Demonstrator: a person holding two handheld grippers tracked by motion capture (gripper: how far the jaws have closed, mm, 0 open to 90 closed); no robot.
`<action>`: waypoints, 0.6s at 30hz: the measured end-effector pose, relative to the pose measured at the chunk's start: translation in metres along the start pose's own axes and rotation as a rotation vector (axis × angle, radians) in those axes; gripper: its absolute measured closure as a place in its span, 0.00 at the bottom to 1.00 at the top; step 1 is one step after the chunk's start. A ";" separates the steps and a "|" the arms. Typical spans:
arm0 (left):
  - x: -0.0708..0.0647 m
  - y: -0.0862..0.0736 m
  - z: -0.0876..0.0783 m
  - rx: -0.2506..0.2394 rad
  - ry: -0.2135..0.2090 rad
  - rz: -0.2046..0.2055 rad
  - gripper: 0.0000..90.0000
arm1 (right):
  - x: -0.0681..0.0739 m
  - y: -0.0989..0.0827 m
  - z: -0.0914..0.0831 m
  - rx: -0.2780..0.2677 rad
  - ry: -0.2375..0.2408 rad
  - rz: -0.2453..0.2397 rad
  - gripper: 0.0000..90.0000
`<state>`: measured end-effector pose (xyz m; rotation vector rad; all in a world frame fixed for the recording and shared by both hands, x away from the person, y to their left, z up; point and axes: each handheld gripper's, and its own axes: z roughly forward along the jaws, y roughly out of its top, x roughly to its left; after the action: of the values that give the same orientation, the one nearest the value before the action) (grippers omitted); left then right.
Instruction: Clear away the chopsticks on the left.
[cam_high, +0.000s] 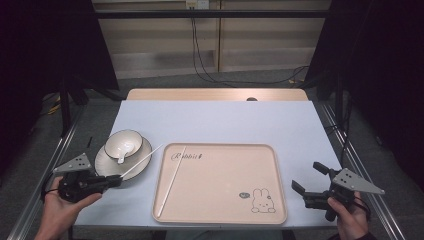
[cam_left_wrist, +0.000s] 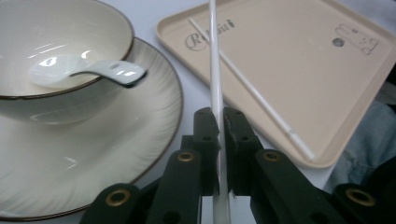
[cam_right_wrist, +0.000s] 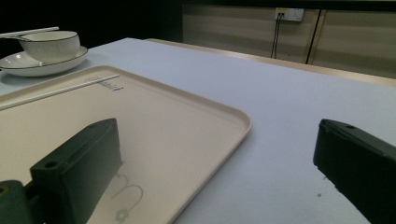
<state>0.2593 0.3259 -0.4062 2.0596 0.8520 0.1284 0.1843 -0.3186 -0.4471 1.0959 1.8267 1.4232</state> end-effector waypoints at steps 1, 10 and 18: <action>-0.006 0.000 0.000 -0.020 -0.010 -0.005 0.94 | 0.000 0.000 0.000 0.000 0.001 0.001 0.00; -0.041 0.006 0.006 -0.038 -0.025 -0.024 0.94 | 0.000 0.000 0.001 0.000 0.002 -0.001 0.00; -0.065 0.020 0.026 -0.029 -0.034 -0.037 0.94 | 0.000 0.000 0.001 0.001 0.008 0.001 0.00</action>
<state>0.2299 0.2603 -0.3930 2.0119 0.8621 0.0847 0.1849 -0.3180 -0.4472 1.0931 1.8326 1.4296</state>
